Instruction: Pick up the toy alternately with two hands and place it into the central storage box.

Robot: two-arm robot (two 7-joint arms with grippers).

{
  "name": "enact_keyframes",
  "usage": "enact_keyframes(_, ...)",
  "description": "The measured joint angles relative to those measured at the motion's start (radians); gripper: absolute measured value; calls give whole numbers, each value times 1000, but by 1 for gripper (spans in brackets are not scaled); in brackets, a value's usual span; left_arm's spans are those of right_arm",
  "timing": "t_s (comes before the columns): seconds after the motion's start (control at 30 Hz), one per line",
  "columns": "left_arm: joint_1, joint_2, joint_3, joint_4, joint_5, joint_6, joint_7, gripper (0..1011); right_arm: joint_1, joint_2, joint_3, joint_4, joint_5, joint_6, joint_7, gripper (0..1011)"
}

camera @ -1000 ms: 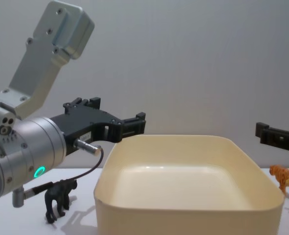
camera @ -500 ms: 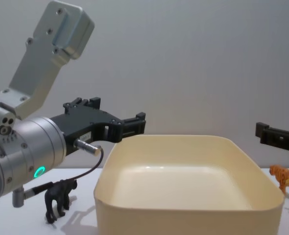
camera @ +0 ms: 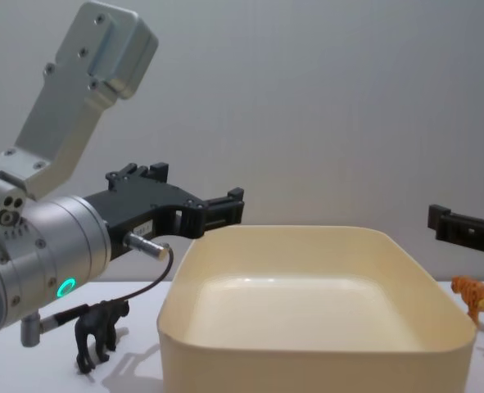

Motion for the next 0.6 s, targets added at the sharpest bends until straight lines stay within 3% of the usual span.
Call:
enact_keyframes(0.27, 0, 0, 0, 0, 0, 0, 0, 1001, -3, 3, 4, -2, 1, 0, -7, 1001)
enact_keyframes(0.6, 0, 0, 0, 0, 0, 0, 0, 1001, -54, 27, 25, -46, 7, 6, -92, 1001)
